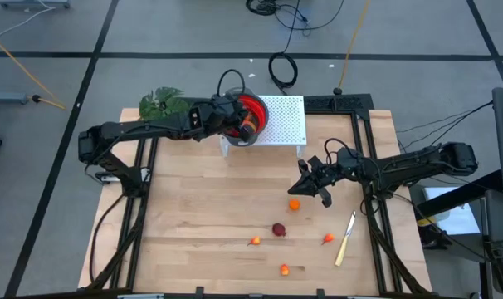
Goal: Pick & Place Fruit
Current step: Put the top right peach into the red strainer bowl
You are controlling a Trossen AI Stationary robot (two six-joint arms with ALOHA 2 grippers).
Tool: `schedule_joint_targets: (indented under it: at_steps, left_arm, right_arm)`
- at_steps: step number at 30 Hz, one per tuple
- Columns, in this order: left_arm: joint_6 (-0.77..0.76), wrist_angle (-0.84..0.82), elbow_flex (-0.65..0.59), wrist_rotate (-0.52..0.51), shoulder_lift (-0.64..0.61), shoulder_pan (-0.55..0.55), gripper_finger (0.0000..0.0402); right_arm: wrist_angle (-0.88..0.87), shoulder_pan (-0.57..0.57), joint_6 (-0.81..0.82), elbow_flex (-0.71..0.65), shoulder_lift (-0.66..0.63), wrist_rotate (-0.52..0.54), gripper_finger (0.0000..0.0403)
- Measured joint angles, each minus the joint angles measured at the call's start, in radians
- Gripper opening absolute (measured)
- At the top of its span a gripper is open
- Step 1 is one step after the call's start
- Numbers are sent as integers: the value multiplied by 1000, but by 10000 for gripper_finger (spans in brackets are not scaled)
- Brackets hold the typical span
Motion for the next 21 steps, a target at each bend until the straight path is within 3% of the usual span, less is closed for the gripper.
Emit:
schedule_joint_targets:
  at_steps: [15,21]
  left_arm:
    - [21,6,0,2,10,28,0]
    - [10,-84,1,0,30,18,0]
  right_arm:
    - [0,0,0,0,0,0,1]
    - [1,1,14,0,0,0,1]
